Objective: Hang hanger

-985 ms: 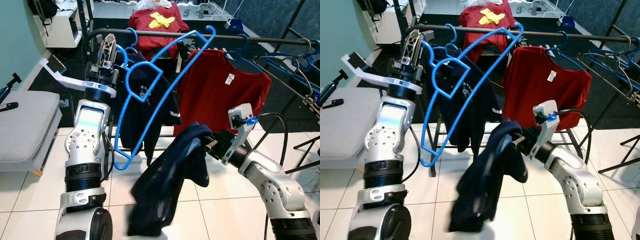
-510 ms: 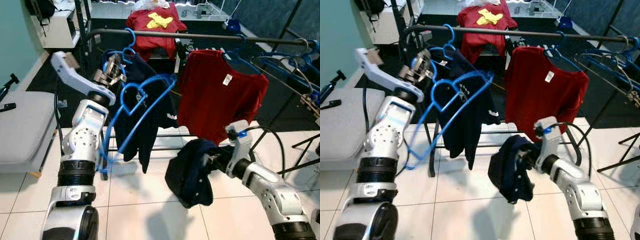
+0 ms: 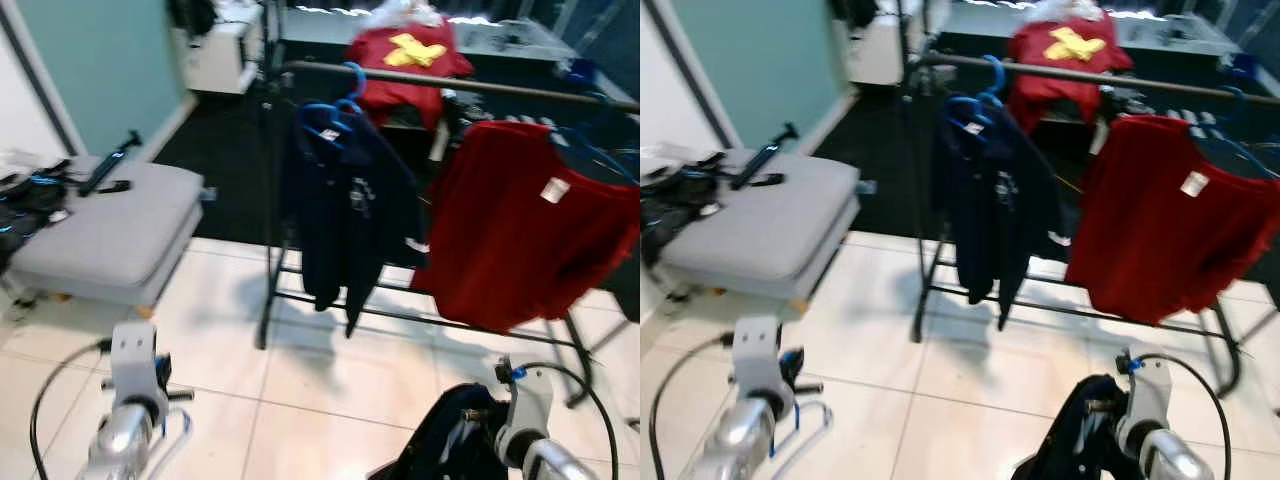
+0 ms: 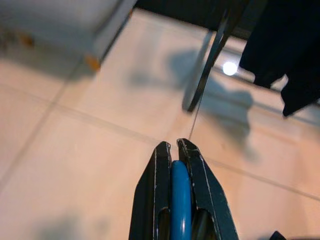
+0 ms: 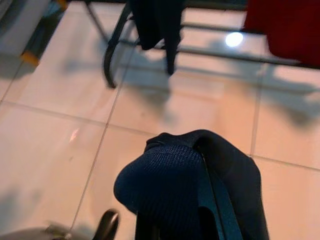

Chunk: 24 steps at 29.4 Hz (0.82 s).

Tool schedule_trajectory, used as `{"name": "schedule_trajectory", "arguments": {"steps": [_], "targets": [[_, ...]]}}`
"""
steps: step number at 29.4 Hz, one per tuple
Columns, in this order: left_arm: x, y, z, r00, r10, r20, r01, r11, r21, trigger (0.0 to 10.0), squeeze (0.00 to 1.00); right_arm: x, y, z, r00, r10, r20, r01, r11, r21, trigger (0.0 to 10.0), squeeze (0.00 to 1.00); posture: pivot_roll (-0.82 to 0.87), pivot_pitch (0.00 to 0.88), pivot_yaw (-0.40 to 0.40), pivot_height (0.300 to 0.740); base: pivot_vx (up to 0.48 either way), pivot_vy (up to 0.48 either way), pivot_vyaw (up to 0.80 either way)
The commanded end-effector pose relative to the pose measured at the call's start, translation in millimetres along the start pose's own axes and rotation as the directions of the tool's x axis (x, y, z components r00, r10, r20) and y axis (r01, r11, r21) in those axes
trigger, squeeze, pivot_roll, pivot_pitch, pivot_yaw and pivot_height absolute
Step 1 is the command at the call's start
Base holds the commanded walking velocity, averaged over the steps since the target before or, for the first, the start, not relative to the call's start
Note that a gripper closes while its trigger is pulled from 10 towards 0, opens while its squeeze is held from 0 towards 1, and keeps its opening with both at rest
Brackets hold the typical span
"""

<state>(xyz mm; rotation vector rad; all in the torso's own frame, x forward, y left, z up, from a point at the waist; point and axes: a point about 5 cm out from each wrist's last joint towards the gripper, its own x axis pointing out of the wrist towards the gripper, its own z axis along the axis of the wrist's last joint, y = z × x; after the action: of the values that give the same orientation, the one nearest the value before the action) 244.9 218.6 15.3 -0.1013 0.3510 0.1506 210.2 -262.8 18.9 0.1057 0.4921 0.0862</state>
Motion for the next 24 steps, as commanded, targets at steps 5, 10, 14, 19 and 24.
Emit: {"name": "schedule_trajectory", "arguments": {"steps": [5, 10, 14, 19, 24], "targets": [[0.9, -12.8, -3.1, 0.998, -0.057, 0.012, 0.058, 0.987, -0.15, 10.0, 0.0, -5.6, 2.7, -15.0, 0.999, 0.021, 0.036, -0.024, 0.995, 0.095, 10.0, 0.0, 0.01, 0.109, -0.058, 0.74, 0.0, 0.0, 0.78], [2.7, -17.2, -5.3, 0.998, -0.068, -0.014, 0.066, 0.988, -0.139, 10.0, 0.0, -5.6, -0.3, -18.6, 0.999, 0.013, 0.048, -0.019, 0.991, 0.129, 10.0, 0.0, 0.01, 0.108, -0.056, 0.74, -0.288, 0.0, 0.77], [5.3, -22.4, -3.2, 0.996, -0.086, 0.004, 0.086, 0.986, -0.144, 10.0, 0.0, -5.8, -3.1, -19.0, 0.998, -0.005, 0.055, -0.003, 0.989, 0.145, 10.0, 0.0, 0.01, 0.105, -0.056, 0.74, -0.215, 0.0, 0.77], [5.4, -26.7, -2.5, 0.994, -0.102, 0.027, 0.105, 0.979, -0.176, 10.0, 0.0, -7.3, -7.6, -19.3, 0.997, -0.024, 0.067, 0.014, 0.988, 0.153, 10.0, 0.0, 0.01, 0.105, -0.056, 0.74, 0.0, 0.0, 0.77], [5.4, -28.0, -2.6, 0.992, -0.117, 0.046, 0.125, 0.961, -0.245, 10.0, 0.0, -10.8, -16.6, -19.4, 0.997, -0.041, 0.072, 0.03, 0.989, 0.148, 10.0, 0.0, 0.01, 0.103, -0.057, 0.74, 0.0, 0.0, 0.76]]}}
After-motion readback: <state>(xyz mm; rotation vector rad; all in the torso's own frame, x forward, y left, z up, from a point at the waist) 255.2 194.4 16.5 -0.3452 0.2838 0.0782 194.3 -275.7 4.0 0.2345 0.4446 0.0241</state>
